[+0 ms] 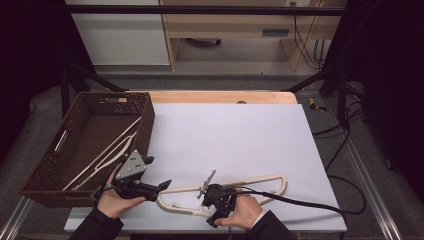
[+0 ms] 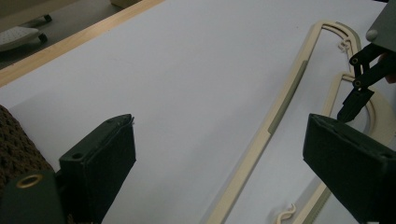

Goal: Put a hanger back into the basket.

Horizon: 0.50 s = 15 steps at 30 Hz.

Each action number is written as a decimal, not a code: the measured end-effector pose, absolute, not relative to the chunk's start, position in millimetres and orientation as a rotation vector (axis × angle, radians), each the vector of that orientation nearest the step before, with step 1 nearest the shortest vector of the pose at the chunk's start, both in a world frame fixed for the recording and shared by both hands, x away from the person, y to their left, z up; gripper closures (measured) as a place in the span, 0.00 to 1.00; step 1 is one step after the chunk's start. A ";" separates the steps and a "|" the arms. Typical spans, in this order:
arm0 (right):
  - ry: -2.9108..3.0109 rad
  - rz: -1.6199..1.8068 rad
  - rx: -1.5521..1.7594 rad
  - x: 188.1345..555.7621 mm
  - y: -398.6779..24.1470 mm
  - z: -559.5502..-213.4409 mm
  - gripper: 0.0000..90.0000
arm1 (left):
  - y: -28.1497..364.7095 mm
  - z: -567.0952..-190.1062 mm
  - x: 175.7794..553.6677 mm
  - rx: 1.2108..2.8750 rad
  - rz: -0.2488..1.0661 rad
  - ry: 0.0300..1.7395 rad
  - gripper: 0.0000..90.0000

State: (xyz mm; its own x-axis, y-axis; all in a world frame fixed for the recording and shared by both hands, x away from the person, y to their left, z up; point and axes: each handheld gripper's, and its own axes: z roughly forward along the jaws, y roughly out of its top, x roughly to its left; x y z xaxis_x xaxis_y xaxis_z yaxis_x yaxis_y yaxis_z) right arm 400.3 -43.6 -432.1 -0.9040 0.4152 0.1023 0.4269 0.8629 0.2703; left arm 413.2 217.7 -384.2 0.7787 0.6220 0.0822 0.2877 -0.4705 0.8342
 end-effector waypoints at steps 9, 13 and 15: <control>-2.993 -0.368 -0.637 400.3 -37.4 -443.8 0.60 | 217.4 -384.8 413.4 2.081 0.474 0.676 0.10; -2.997 -0.339 -0.628 400.8 -36.0 -445.6 0.67 | 217.2 -385.0 413.4 2.084 0.474 0.675 0.10; -2.996 -0.329 -0.625 401.1 -36.2 -445.4 0.71 | 217.0 -385.0 413.5 2.085 0.474 0.675 0.10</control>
